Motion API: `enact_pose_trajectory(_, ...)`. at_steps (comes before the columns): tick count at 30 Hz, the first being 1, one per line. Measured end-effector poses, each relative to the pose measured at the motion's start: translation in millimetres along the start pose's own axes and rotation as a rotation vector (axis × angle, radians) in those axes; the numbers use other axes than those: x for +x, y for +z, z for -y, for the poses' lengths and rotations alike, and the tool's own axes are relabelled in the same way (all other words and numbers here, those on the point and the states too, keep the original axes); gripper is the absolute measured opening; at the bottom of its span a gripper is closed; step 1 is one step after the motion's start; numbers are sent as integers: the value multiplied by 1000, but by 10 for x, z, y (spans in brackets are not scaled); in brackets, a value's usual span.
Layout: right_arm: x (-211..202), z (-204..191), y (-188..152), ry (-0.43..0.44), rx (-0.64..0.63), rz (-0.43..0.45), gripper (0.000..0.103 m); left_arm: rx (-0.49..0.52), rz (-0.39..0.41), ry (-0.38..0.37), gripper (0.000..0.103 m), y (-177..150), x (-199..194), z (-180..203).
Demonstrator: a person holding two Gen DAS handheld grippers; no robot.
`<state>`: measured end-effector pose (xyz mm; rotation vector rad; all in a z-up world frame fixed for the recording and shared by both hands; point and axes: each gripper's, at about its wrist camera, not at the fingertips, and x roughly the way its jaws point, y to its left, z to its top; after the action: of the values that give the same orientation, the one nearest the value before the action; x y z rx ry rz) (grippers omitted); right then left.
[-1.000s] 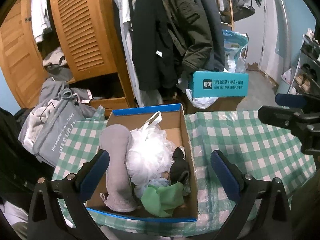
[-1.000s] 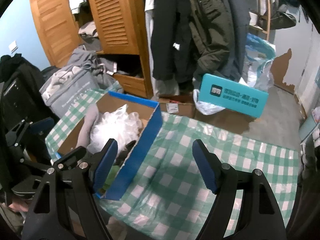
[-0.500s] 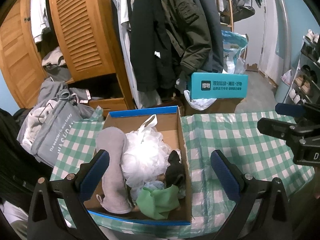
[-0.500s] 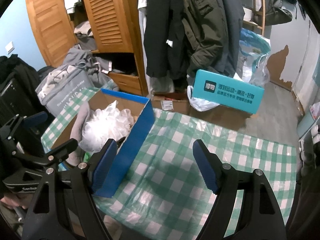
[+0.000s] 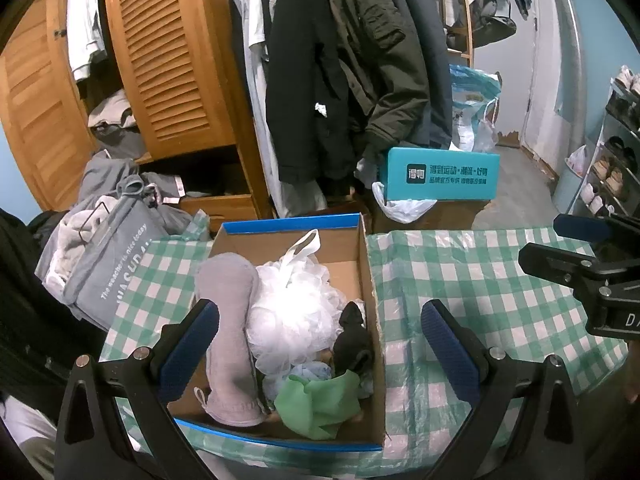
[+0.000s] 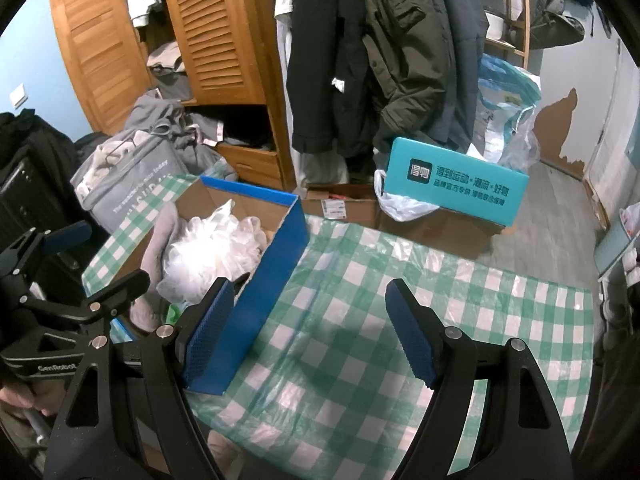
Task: Organize soft objects
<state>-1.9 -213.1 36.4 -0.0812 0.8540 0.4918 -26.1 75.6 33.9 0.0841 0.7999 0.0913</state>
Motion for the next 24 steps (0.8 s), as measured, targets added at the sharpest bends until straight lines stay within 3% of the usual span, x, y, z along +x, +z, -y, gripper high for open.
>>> enact_pose_trajectory(9, 2, 1, -2, -1, 1, -1, 78, 19, -4, 36, 102, -38, 0, 42)
enact_pose_trajectory(24, 7, -5, 6, 0, 0, -2, 78, -1, -17, 22, 102, -52, 3, 15)
